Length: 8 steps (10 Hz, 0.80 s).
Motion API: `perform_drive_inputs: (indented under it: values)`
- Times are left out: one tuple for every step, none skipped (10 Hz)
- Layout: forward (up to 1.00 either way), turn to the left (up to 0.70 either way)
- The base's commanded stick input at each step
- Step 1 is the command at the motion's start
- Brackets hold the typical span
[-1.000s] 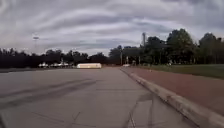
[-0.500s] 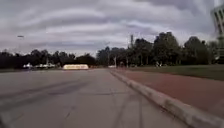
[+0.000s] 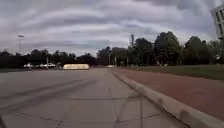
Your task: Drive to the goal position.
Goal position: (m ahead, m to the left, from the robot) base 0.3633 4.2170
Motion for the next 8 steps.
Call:
perform_drive_inputs:
  values:
    - [0.70, 0.00]
    - [0.70, 0.00]
    - [0.70, 0.00]
    - [0.70, 0.00]
    - [0.70, 0.00]
    - [0.70, 0.00]
    - [0.70, 0.00]
    - [0.70, 0.00]
